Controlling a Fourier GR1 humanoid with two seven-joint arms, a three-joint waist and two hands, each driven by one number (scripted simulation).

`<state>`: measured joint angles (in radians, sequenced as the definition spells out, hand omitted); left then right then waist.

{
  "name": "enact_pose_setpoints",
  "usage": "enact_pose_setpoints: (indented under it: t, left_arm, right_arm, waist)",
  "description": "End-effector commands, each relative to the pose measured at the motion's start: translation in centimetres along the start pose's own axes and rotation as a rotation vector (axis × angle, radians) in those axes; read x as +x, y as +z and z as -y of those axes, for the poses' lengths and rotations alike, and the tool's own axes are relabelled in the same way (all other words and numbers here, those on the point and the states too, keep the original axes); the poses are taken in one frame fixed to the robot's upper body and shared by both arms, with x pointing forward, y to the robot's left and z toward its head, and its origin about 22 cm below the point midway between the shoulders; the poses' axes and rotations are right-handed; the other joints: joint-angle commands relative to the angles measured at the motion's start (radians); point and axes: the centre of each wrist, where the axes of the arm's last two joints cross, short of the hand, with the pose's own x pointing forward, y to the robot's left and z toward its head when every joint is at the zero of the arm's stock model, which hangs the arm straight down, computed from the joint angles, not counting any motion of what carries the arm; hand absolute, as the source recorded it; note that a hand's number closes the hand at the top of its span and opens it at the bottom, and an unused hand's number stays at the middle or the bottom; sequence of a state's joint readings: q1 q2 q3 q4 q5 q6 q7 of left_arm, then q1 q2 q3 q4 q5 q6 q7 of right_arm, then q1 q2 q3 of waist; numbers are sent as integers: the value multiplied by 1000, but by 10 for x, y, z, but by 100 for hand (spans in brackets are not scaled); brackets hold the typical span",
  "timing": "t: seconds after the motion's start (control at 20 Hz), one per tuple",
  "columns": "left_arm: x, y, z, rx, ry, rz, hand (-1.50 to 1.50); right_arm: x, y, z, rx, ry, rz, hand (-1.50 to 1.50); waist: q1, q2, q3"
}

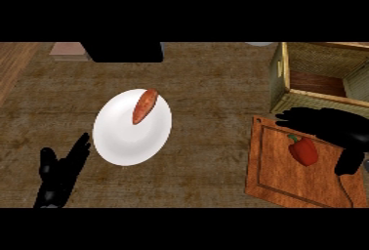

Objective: Pick the bell pepper from the cutting board and place it in the basket

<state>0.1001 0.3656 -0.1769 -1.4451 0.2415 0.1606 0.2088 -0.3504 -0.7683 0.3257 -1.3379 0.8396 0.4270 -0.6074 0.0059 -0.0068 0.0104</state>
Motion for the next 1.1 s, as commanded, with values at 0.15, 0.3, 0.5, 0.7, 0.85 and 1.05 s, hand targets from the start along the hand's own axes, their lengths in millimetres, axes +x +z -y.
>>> enact_pose_setpoints:
  t: [0.15,0.3,0.5,0.7,0.85,1.05]
  left_arm:
    - [-16,-5,-12,5,22,-73,0]
    - [-9,4,3,-3,18,-107,0]
    - [-15,4,0,-3,0,-102,0]
    - [-32,4,15,-24,12,-107,0]
    - [-10,-5,-7,-7,6,-88,0]
    - [-21,-5,4,3,-5,-101,0]
  right_arm:
    - [-8,-9,-35,79,53,-50,-150]
    - [0,-12,-30,83,62,-75,-150]
    - [-14,-19,-18,81,51,-69,-150]
    - [-13,-27,-29,57,50,-62,-150]
    - [-12,-37,-40,65,42,-68,-150]
    - [-19,-35,-36,81,53,-60,-150]
  waist:
    - [1,9,-10]
    - [-4,6,-10]
    - [3,8,-10]
    - [1,9,-10]
    - [-1,8,-10]
    - [1,9,-10]
